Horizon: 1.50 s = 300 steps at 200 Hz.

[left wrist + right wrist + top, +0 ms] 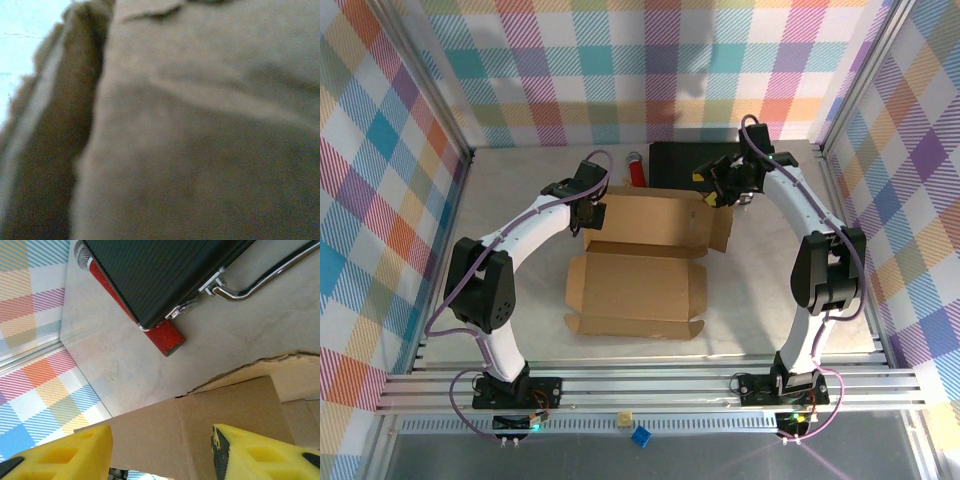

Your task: Fold the paper box

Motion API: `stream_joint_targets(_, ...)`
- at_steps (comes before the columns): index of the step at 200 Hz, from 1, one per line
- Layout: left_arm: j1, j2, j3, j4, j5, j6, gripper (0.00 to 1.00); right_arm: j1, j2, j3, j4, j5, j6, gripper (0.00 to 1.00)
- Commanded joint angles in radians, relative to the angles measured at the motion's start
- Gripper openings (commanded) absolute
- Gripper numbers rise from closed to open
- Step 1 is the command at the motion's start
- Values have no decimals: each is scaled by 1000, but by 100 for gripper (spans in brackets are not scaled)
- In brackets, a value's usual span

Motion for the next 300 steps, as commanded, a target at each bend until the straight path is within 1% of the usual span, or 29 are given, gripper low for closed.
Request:
stream_joint_targets(1,2,-24,6,2,28,-11,0,7,-7,-29,18,-63,5,54)
stream_joint_targets(33,2,-25,9,2,30,-14,0,15,-7,-42,6,-72,-1,53)
stream_joint_targets(43,2,-25,9,2,30,-14,0,15,-13,-45,-12,-58,-20,53)
stream_joint_targets(65,2,-27,6,2,32,-11,0,14,-27,-41,-42,-27,-77,56)
stream_joint_targets(94,2,-33,-3,5,40,-9,0,14,-24,-53,-35,-53,-109,59)
stream_joint_targets(122,2,-32,0,1,49,-8,0,20,-18,-70,7,-100,-79,59)
stream_joint_targets(146,2,-34,2,1,55,-10,0,29,-8,-57,22,-128,-42,54)
stream_joint_targets(173,0,-33,4,4,58,-14,0,36,-4,-57,45,-146,9,52)
stream_joint_targets(185,0,-34,3,4,58,-15,0,37,-6,-68,68,-160,46,49)
stream_joint_targets(202,0,-36,2,5,56,-17,0,40,-12,-90,103,-167,91,41)
stream_joint_targets(222,0,-41,-3,8,54,-21,0,41,-12,-92,112,-157,113,29)
stream_joint_targets(252,1,-42,-6,7,46,-29,0,41,-19,-92,106,-129,122,13)
stream_joint_targets(266,0,-43,-8,7,47,-37,0,41,-25,-96,113,-118,130,10)
stream_joint_targets(277,0,-45,-8,5,46,-46,0,41,-24,-93,113,-115,133,10)
stream_joint_targets(282,0,-45,-8,6,48,-49,0,41,-25,-91,113,-113,134,14)
stream_joint_targets(284,0,-45,-8,4,48,-50,0,41,-24,-87,110,-114,133,17)
stream_joint_targets(285,0,-45,-8,4,47,-50,0,41,-24,-87,110,-114,133,17)
stream_joint_targets(286,0,-46,-7,4,47,-50,0,41,-23,-85,109,-114,132,21)
stream_joint_targets(287,0,-45,-6,4,48,-51,0,41,-23,-85,109,-114,132,21)
stream_joint_targets(290,0,-45,-6,2,46,-53,0,42,-24,-79,101,-109,128,28)
stream_joint_targets(300,2,-45,0,-6,42,-55,0,42,-30,-65,66,-91,104,44)
